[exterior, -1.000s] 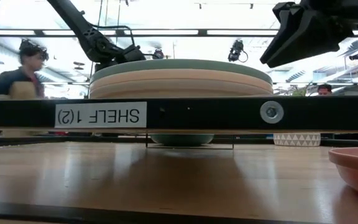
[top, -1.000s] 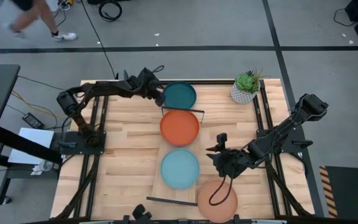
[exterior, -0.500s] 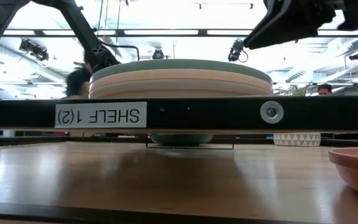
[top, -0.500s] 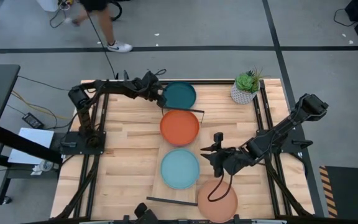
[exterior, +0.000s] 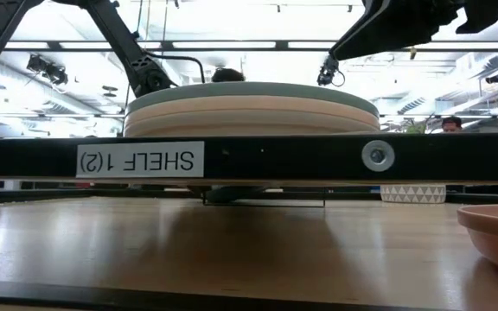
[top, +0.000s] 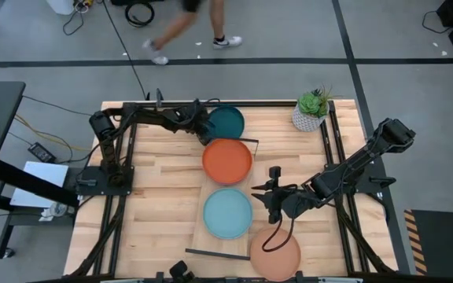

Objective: Place and stack plates onto a shelf
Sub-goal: Stack the green plate on top of the orange plate on the shelf

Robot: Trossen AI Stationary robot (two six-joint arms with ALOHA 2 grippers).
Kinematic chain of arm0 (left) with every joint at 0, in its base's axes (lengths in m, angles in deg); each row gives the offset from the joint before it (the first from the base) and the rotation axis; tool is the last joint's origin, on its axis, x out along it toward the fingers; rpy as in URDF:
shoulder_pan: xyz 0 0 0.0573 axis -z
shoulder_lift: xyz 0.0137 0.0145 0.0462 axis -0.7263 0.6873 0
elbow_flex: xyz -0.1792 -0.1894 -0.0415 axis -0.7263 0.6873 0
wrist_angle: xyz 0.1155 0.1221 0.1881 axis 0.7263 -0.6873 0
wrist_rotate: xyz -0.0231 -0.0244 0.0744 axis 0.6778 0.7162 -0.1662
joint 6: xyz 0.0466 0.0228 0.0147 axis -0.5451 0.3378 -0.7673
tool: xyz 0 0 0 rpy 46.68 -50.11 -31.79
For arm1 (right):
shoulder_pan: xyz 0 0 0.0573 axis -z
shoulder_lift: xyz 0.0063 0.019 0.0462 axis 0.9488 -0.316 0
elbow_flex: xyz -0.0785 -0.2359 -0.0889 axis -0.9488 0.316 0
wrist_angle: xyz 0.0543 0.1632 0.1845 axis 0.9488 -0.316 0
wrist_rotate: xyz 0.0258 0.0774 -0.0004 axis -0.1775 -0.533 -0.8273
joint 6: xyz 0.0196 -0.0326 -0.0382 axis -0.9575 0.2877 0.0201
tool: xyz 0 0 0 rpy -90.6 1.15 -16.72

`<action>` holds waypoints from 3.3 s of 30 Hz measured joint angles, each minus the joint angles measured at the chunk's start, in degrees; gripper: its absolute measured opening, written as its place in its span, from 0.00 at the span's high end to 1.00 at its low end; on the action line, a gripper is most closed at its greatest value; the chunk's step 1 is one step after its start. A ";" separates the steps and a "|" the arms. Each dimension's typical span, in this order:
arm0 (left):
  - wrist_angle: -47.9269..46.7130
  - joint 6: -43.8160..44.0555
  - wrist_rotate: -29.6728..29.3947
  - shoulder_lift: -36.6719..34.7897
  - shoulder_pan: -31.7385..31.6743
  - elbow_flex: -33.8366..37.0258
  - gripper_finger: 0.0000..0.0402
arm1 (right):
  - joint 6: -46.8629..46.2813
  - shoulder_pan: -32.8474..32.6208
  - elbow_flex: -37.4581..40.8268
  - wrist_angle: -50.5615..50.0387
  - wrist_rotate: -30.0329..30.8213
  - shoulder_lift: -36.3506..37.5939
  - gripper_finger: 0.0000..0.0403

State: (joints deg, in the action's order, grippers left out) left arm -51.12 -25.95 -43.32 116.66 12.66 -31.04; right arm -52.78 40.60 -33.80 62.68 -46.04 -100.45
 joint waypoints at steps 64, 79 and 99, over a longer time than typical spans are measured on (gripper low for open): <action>-39.03 -5.94 24.55 -32.75 2.33 -23.28 0.97 | -9.21 -3.83 -1.34 -18.37 5.17 4.19 0.76; -56.83 15.18 10.41 -29.66 29.11 -23.76 0.96 | -31.07 -5.33 -0.89 -29.92 -2.92 13.81 0.76; -55.73 42.31 -0.33 -16.73 28.49 -23.74 0.96 | -35.08 -13.44 4.96 -28.14 -5.89 13.79 0.76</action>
State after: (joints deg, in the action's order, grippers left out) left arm -106.85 16.36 -43.65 99.93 41.15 -54.78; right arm -87.86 27.15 -28.84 34.53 -51.93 -86.65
